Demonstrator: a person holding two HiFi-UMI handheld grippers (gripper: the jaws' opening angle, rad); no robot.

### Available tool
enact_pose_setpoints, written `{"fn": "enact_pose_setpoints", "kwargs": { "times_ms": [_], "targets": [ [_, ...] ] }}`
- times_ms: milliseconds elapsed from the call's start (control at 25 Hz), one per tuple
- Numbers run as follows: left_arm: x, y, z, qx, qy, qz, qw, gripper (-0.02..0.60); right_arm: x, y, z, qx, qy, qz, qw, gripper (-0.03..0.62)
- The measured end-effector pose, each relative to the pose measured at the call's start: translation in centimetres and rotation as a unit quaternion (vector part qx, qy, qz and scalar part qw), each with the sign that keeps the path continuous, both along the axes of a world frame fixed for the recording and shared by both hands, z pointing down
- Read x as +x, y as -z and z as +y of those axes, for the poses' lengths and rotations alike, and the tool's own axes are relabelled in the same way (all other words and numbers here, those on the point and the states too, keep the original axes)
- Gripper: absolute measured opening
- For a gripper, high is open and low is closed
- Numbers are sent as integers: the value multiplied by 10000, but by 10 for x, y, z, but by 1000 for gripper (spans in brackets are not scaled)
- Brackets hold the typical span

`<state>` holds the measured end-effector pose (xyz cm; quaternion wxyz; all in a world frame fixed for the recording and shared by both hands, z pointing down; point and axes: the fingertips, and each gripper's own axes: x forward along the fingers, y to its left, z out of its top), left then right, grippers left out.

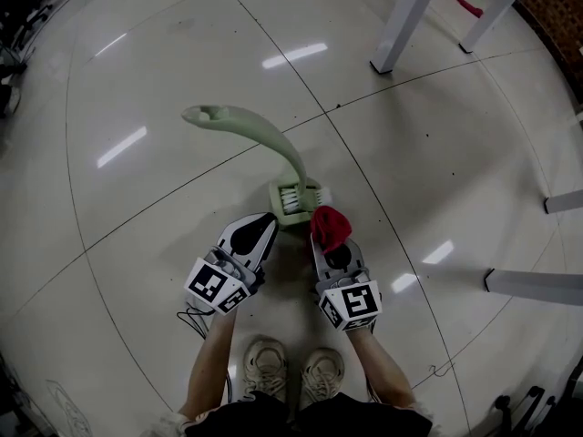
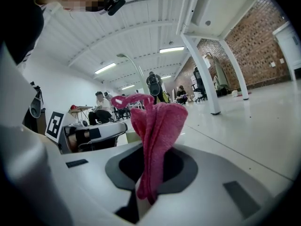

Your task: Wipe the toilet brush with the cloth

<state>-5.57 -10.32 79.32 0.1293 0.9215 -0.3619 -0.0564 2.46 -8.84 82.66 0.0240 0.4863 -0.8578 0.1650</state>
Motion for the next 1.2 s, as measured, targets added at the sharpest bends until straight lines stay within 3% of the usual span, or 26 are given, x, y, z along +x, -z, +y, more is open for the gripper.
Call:
{"fn": "enact_pose_setpoints", "kwargs": {
  "times_ms": [160,440,760,880,1000,1080,1200],
  "targets": [
    [1,-1,-4,-31,42,165,9998,6,-6,1,0,19,37,-50,10000,31],
    [-1,-2,-3,27,-21,11,10000,6,-40,-2,16,67,574,200,9981,31],
    [-57,16,-8,306,596,-100,9977,6,-74,-4,20,49,999,454,9940,31],
    [-51,13,-9,370,190,-316,9986,12,-70,4,23,34,921,293,9953,31],
    [-23,-1,-9,397,-784,-888,9922,332,-49,16,24,48,623,110,9980,31],
    [-8,-9,-12,449,-1267,-1170,9840,366,-34,18,23,31,454,85,9989,31],
    [3,-11,-21,468,-1643,-1143,9786,399,-22,9,21,-87,305,236,9992,31]
  ]
}}
